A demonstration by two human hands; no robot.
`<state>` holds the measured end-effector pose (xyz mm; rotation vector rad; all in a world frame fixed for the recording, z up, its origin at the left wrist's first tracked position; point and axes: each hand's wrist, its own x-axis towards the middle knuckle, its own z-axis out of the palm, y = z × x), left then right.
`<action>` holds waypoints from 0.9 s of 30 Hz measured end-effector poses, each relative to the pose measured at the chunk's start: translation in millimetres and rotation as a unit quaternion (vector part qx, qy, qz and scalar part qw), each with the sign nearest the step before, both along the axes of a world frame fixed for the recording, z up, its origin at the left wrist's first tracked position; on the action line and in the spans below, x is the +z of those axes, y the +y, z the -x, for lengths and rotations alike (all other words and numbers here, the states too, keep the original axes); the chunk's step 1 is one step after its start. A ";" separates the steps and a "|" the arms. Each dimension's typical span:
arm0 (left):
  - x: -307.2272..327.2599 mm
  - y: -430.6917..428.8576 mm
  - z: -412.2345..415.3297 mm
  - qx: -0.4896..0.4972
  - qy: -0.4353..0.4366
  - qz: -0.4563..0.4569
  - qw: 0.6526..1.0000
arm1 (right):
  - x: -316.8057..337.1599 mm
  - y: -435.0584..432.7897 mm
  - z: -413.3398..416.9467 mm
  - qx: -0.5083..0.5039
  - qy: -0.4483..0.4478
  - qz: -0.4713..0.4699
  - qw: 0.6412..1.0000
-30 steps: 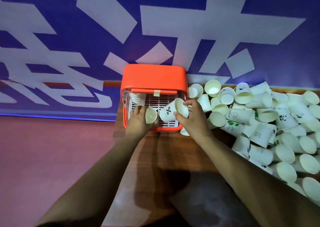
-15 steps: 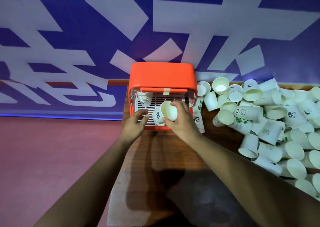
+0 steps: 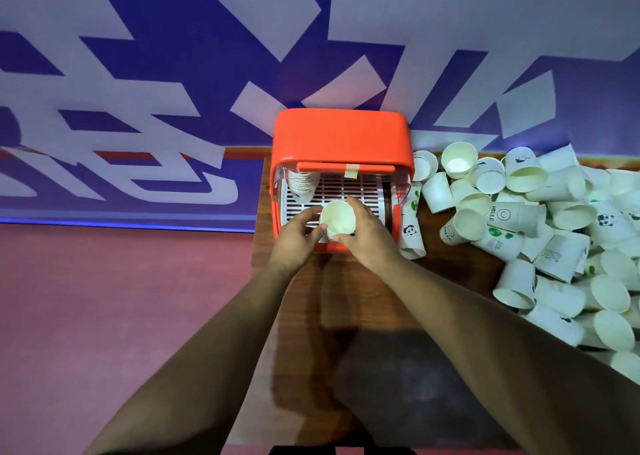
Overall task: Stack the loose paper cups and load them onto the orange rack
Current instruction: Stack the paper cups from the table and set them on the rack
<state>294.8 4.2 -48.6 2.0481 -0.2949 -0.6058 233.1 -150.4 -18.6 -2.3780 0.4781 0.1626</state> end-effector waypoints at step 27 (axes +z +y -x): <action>34.3 -136.8 209.3 -0.188 -0.064 -0.092 0.976 | 45.0 -219.3 328.5 -0.120 -0.001 0.101 0.988</action>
